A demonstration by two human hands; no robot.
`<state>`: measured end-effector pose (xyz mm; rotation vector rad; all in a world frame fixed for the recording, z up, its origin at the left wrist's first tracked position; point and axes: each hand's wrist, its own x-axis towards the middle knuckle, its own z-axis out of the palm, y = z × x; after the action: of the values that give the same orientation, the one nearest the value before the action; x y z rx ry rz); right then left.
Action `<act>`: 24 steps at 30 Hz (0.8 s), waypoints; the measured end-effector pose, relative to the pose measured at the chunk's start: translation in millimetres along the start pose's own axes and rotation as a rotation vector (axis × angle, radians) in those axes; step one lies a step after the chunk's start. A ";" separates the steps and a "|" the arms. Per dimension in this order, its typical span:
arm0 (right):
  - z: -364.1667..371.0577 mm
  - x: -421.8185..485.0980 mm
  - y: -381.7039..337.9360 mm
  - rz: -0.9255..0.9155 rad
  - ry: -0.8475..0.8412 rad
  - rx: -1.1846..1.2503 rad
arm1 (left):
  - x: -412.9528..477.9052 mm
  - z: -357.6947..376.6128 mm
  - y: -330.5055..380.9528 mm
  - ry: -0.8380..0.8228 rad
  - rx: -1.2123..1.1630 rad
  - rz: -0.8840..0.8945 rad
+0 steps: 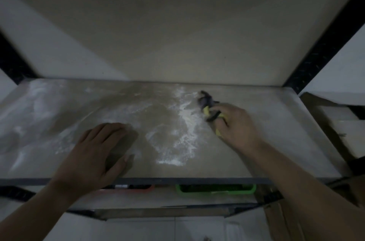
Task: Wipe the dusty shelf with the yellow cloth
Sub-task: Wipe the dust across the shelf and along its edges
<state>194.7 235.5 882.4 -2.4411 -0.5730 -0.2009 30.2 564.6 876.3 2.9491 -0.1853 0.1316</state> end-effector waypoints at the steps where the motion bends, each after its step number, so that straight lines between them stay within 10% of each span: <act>1: -0.1 -1.4 2.4 -0.026 -0.055 0.069 | 0.7 2.7 -3.0 0.026 0.004 0.007; 7: -17.4 58.5 45.4 0.259 0.079 -0.123 | -1.0 8.5 -6.2 0.047 0.001 0.042; 15: 25.9 76.4 -20.4 -0.015 -0.318 0.127 | -1.4 4.4 -2.0 0.049 -0.019 0.054; 24: 22.3 73.0 5.5 -0.022 -0.148 0.004 | 0.3 12.1 -13.7 -0.009 0.031 0.111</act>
<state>262.6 270.8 881.6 -2.4607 -0.6635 -0.0282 33.2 575.7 862.1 2.9709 -0.3515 0.1378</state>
